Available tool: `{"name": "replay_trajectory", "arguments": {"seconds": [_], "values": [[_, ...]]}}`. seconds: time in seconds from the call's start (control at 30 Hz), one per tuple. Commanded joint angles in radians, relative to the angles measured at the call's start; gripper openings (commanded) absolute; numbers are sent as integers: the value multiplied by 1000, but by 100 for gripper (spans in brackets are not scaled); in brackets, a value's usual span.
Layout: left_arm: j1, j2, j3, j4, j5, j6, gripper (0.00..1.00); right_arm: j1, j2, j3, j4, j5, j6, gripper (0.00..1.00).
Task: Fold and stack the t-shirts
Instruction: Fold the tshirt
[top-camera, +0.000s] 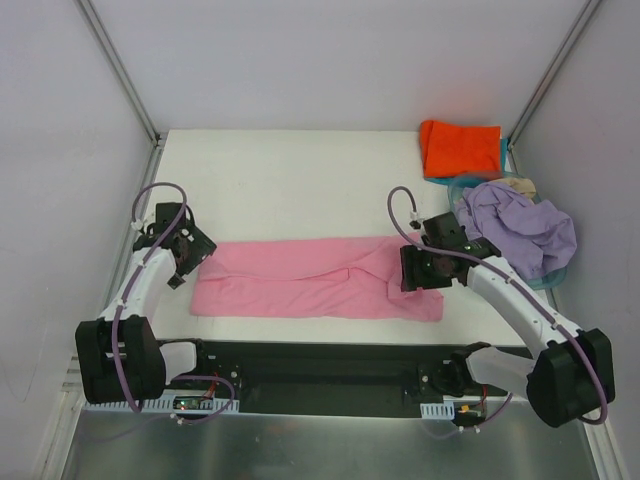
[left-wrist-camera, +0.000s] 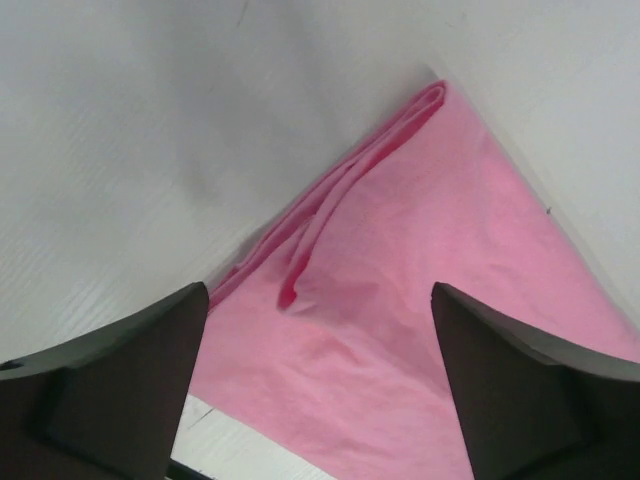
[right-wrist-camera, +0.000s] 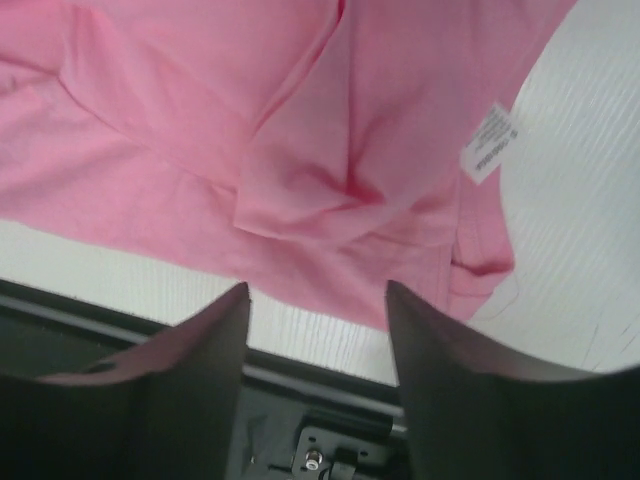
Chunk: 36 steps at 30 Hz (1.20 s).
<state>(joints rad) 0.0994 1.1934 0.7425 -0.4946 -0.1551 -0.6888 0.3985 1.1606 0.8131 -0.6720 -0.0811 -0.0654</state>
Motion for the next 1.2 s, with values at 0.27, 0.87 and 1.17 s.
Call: {"name": "replay_trajectory", "arguments": {"seconds": [0.27, 0.87, 1.17], "values": [[-6, -17, 182, -79, 182, -48, 99, 2, -18, 167, 29, -31, 44, 97], [-40, 262, 69, 22, 183, -34, 99, -18, 496, 321, 6, -45, -5, 50], [-40, 213, 116, -1, 134, -31, 99, 2, 446, 256, 8, -23, -10, 8]]}}
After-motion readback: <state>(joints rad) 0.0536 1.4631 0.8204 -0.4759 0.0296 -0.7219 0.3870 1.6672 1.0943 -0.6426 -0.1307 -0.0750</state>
